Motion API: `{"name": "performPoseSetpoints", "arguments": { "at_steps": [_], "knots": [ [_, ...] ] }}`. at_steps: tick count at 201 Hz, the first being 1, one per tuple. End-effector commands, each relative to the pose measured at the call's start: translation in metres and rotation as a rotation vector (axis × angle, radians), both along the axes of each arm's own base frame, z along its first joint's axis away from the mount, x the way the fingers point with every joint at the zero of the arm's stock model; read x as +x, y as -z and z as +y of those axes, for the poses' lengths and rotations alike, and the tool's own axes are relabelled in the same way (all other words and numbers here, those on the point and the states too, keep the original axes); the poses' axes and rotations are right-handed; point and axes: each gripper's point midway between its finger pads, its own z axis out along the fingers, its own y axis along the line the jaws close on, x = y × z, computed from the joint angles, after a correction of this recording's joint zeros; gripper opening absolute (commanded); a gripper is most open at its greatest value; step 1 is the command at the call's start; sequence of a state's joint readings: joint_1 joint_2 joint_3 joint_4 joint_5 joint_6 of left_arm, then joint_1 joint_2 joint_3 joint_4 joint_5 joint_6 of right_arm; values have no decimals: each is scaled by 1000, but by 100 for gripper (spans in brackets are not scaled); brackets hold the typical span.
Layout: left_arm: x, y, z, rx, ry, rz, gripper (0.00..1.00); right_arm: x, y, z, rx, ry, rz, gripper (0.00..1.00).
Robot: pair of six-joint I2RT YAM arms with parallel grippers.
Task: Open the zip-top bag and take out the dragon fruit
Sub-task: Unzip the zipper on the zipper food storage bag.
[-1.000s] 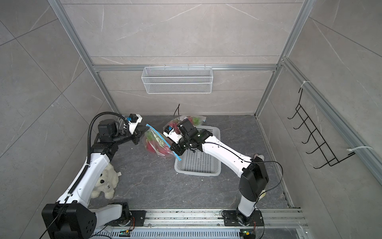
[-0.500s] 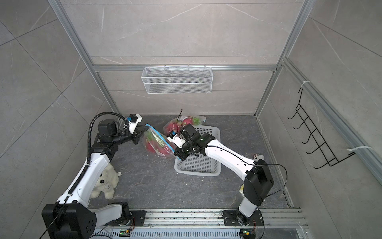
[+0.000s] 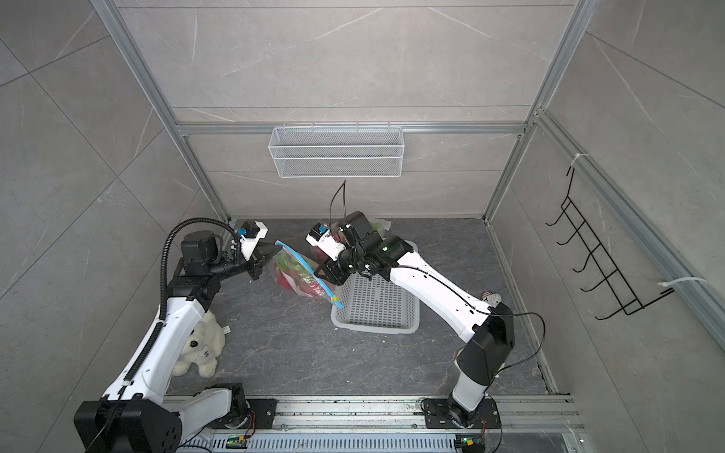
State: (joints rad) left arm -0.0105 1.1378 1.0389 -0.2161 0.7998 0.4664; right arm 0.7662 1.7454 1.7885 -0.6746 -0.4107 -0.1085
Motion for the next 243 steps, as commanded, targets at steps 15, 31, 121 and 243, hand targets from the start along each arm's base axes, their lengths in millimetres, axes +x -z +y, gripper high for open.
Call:
{"name": "performPoseSetpoints", "arguments": {
  "at_steps": [15,31,121,243],
  "knots": [
    [-18,-11,-7,-8,74,-31,0,17,18,25,-6,-51,36,39],
    [-17,-10,-7,-9,71,-22,0,18,20,31,9,-73,52,39],
    [9,-15,7,-36,-71,17,8,6,50,56,84,-101,234,16],
    [6,26,35,-689,-542,697,94,38,49,82,295,112,406,14]
  ]
}}
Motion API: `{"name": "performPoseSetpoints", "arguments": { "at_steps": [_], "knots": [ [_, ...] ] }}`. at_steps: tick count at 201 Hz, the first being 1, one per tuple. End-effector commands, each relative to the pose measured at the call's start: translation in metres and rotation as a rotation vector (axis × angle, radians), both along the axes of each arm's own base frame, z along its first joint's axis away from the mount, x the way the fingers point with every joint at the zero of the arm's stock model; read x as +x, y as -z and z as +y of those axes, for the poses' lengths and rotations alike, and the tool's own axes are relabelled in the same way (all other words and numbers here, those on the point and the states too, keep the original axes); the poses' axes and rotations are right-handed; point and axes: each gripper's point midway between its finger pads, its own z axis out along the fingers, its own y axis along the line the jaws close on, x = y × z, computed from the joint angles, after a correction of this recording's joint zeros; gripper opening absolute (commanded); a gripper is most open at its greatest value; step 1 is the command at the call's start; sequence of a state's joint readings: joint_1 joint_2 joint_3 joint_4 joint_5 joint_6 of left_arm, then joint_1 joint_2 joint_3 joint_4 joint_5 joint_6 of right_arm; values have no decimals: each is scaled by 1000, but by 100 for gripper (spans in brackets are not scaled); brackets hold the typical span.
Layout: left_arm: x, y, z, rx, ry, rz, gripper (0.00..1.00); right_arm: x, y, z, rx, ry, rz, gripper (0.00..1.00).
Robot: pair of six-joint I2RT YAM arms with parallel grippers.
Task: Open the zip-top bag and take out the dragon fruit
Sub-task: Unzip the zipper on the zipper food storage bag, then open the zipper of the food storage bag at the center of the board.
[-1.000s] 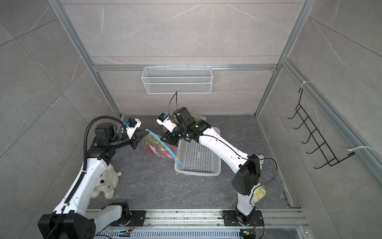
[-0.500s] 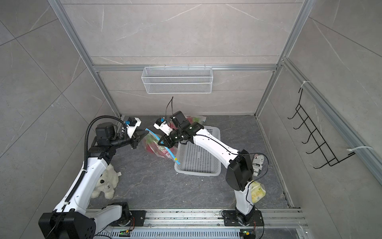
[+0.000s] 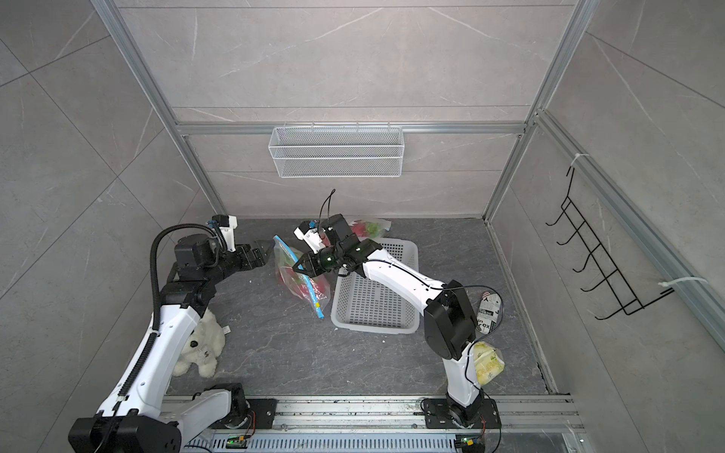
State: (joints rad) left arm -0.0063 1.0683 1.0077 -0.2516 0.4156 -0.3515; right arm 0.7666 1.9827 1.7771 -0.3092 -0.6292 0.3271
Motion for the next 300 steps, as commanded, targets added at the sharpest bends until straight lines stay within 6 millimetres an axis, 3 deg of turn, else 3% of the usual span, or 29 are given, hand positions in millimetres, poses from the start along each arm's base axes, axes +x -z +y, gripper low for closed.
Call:
{"name": "performPoseSetpoints", "arguments": {
  "at_steps": [1,66,83,105,147,156,185,203,215,231,246,274,300],
  "knots": [
    [-13,13,-20,-292,21,117,94,10,1,10,46,61,41,14],
    [-17,25,-45,-438,147,183,93,14,-2,7,61,105,37,14],
    [-16,19,-50,-463,179,167,86,14,1,8,57,107,45,14],
    [-15,19,-54,-459,195,172,69,14,2,7,53,112,43,14],
    [-16,42,-64,-442,229,248,66,16,-3,3,51,127,19,14],
    [-16,44,-67,-434,241,250,57,16,-3,3,49,128,15,14],
    [-12,41,-68,-420,250,243,14,16,-1,1,40,132,11,14],
    [-11,39,-66,-399,243,230,0,14,-2,0,39,129,10,15],
    [-11,38,-64,-391,235,225,0,13,-5,0,44,124,6,17],
    [-11,41,-63,-383,223,227,0,11,-11,-2,49,114,-3,26],
    [-11,43,-61,-374,212,227,0,6,-21,-6,48,96,-23,44],
    [-13,43,-56,-327,191,213,0,3,-37,-28,36,96,-60,49],
    [-13,43,-53,-317,185,206,0,9,-27,-47,-15,134,-75,50]
  ]
}}
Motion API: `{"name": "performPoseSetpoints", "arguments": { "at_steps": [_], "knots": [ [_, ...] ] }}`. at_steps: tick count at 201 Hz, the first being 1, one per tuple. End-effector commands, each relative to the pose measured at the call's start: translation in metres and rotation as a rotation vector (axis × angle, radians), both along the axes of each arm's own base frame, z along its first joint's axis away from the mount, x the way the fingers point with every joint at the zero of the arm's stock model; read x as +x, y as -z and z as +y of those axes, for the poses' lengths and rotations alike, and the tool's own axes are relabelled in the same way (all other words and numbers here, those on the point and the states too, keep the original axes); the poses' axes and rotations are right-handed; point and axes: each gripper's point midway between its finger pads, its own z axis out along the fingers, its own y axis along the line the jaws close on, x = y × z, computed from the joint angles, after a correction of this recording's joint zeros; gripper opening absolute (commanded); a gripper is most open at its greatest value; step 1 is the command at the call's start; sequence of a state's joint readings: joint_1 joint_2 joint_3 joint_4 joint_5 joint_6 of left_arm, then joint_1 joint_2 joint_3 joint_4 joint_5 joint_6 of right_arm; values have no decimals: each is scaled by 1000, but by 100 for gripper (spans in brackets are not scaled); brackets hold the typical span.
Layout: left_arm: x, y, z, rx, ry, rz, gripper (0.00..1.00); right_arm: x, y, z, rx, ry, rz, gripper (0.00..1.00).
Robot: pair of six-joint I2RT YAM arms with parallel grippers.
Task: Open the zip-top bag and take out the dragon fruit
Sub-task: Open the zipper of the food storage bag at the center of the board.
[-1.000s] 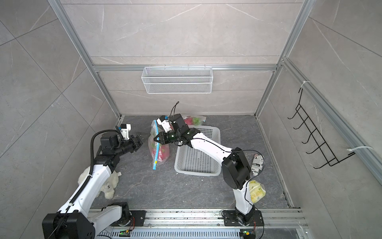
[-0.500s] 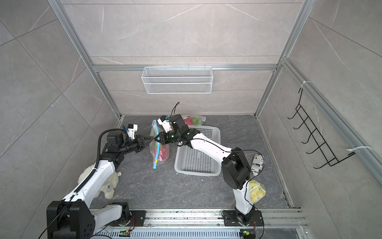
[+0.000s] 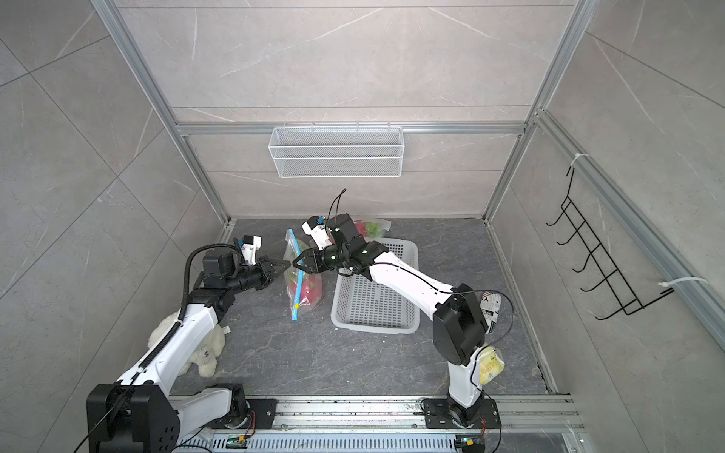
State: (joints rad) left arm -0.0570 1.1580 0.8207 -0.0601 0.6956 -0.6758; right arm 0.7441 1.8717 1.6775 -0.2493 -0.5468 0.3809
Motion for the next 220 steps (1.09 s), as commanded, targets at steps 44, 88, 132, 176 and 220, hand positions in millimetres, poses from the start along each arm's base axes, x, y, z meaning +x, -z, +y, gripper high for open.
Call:
{"name": "performPoseSetpoints", "arguments": {
  "at_steps": [44,88,132,176,220],
  "knots": [
    [1,-23,2,5,17,-73,0,12,31,-21,-91,35,-5,51],
    [-1,-32,1,-9,31,-102,0,16,52,-2,-62,-6,45,51],
    [-1,-35,-2,-25,46,-111,0,18,60,9,-55,-21,70,32],
    [1,-35,6,16,13,-120,0,12,52,1,-77,-20,66,0],
    [8,-34,28,57,-70,-122,0,17,61,-17,-137,33,66,0]
  ]
}}
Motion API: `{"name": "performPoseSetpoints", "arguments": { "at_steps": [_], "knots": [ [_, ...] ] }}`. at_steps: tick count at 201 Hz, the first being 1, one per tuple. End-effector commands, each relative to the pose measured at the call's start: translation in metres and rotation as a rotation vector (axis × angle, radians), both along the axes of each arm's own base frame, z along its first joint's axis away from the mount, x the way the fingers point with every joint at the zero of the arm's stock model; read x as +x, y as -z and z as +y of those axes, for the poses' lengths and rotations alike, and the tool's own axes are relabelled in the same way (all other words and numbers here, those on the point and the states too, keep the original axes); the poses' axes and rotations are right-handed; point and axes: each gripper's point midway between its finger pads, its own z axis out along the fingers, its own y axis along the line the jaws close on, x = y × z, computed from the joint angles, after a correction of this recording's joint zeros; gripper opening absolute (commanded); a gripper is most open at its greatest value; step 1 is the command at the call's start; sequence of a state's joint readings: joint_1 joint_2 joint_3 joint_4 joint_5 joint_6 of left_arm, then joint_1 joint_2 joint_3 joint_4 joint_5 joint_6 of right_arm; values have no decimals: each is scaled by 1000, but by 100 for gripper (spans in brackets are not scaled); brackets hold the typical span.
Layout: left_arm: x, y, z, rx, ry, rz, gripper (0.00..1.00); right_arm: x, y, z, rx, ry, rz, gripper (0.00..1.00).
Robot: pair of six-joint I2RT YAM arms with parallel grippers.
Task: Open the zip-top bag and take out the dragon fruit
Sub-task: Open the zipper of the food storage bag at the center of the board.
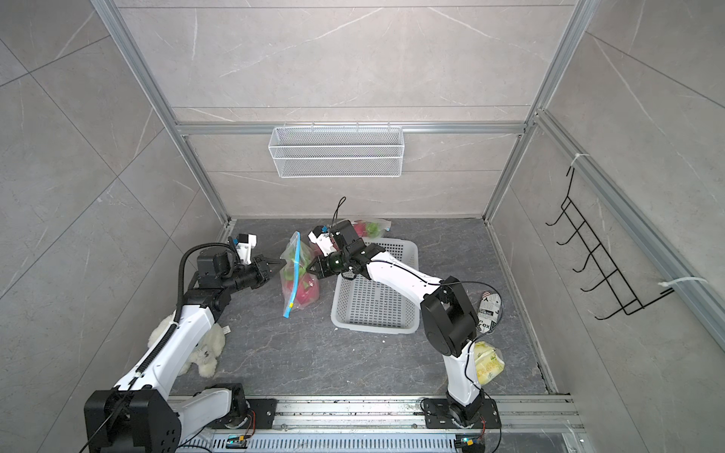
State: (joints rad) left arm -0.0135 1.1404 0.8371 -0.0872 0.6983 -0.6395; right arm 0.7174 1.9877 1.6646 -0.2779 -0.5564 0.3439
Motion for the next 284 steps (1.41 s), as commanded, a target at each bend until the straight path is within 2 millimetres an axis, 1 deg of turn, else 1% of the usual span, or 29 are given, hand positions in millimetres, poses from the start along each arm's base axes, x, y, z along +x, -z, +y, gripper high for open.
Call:
{"name": "performPoseSetpoints", "arguments": {
  "at_steps": [1,29,71,98,110,130,141,152,175,191,206,222,237,265,284],
  "knots": [
    [6,-26,14,37,-42,-90,0,1,-10,-14,-31,30,-24,0],
    [4,-29,23,64,-64,-98,0,6,1,-23,-55,65,-3,0],
    [1,-33,35,95,-97,-113,0,14,11,-37,-94,119,2,0],
    [0,-36,37,95,-100,-120,0,18,11,-42,-90,139,8,0],
    [0,-37,34,75,-87,-123,0,16,8,-39,-71,126,14,2],
    [0,-39,26,11,-43,-114,0,11,-6,-31,-8,93,25,8],
    [-1,-40,20,-25,-13,-105,0,9,-19,-28,24,79,25,14],
    [-2,-41,14,-65,19,-93,0,5,-36,-26,53,70,4,17],
    [-7,-44,5,-115,55,-85,0,-3,-64,-28,78,80,-54,25],
    [-11,-47,-1,-136,69,-96,0,-11,-76,-28,84,88,-86,26],
    [-13,-51,-5,-156,78,-102,0,-22,-86,-22,101,71,-106,26],
    [-13,-52,-12,-174,94,-102,0,-33,-92,-13,110,50,-116,24],
    [-13,-50,-18,-180,110,-94,0,-38,-93,-8,113,42,-119,24],
    [-11,-49,-22,-193,109,-94,0,-36,-86,-5,102,56,-111,24],
    [-10,-51,-23,-211,105,-104,0,-33,-74,5,91,45,-82,18]
  ]
}}
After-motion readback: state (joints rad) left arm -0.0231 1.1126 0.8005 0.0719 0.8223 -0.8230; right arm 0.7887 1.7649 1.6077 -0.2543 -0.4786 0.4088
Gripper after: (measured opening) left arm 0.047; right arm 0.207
